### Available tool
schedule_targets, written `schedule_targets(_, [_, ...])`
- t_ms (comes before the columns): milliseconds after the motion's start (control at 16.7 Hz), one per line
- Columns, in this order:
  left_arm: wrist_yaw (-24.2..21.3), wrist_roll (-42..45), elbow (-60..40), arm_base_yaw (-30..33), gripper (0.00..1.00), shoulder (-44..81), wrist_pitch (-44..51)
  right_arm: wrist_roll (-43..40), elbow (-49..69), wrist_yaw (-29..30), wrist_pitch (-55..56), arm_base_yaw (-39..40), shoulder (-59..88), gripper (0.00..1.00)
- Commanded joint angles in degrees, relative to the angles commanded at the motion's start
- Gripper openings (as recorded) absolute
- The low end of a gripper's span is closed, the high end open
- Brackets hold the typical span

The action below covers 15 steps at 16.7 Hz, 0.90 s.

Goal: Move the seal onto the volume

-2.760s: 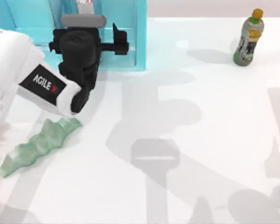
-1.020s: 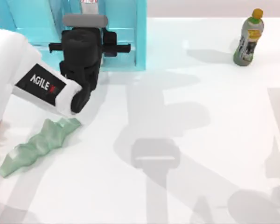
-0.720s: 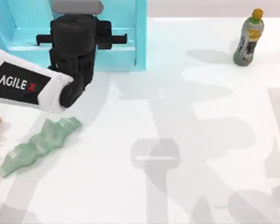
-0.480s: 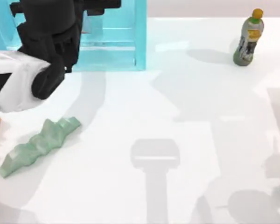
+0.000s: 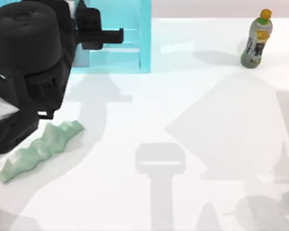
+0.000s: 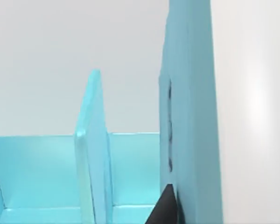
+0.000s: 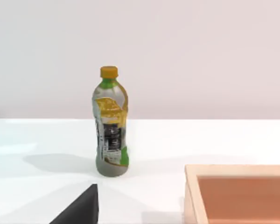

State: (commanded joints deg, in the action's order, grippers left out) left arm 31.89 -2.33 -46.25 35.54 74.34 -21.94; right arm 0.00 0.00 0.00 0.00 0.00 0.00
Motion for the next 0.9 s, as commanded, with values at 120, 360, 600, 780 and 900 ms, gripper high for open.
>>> schedule_targets(120, [0.1, 0.0, 0.2, 0.2, 0.0, -0.2, 0.2, 0.0, 0.0, 0.0, 0.0, 0.0, 0.0, 1.0])
schedule_targets(360, [0.0, 0.5, 0.1, 0.0, 0.0, 0.2, 0.1, 0.0, 0.0, 0.0, 0.0, 0.0, 0.0, 1.0])
schedule_targets(600, [0.3, 8.0, -1.2, 1.5, 0.0, 0.5, 0.5, 0.0, 0.0, 0.0, 0.0, 0.0, 0.0, 1.0])
schedule_targets(780, [1.2, 19.5, -2.6, 3.4, 0.0, 1.5, 1.4, 0.0, 0.0, 0.0, 0.0, 0.0, 0.0, 1.0])
schedule_targets(900, [2.1, 29.4, -3.5, 5.0, 0.0, 2.7, 2.5, 0.0, 0.0, 0.0, 0.0, 0.0, 0.0, 1.0])
